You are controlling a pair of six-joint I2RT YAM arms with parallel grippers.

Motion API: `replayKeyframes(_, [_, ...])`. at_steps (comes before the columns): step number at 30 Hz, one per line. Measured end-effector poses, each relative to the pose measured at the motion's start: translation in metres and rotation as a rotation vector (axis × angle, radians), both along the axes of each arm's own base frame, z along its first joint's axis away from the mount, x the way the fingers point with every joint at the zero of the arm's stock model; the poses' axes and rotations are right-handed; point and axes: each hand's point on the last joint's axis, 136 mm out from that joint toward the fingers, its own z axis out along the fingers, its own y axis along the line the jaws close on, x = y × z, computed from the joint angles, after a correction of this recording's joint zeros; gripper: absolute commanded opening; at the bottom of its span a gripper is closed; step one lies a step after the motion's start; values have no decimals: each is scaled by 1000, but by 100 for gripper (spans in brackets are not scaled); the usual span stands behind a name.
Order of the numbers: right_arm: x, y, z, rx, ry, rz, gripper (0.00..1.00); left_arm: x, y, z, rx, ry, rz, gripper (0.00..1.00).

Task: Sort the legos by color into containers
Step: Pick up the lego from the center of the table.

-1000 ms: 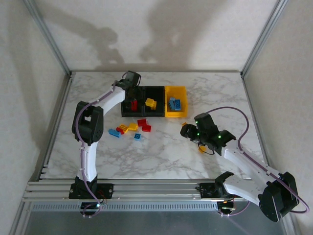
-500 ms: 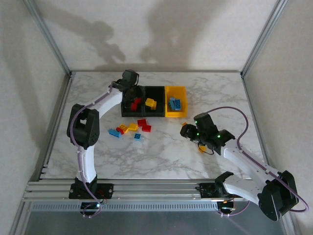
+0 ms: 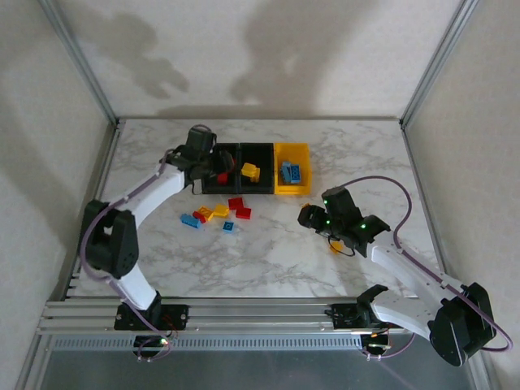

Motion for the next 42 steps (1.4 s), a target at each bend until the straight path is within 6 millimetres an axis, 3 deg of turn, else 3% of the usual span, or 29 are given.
replayKeyframes(4, [2,1,-6,-21,5,17,67,-39,-8,-15,15,36,-48,63])
replayKeyframes(10, [6,3,-17,-45,24,26,66,-86,-52,-57,51,137,-170,70])
replayKeyframes(15, [6,3,-15,-41,17,25,66,-104,-78,-88,100,197,-226,74])
replayKeyframes(20, [2,0,-10,-28,-4,20,66,-103,-75,-108,176,225,-205,77])
replayKeyframes(27, [-3,-6,-9,-28,-15,8,66,-87,-81,-104,217,189,-179,75])
replayKeyframes(32, [-5,-8,-10,-32,-15,1,66,-77,-88,-112,258,188,-169,73])
replayKeyframes(40, [-5,-9,-7,-21,-25,-14,66,-81,-89,-124,327,209,-173,66])
replayKeyframes(42, [-5,-10,-8,-23,-22,-14,66,-81,-89,-124,333,209,-172,58])
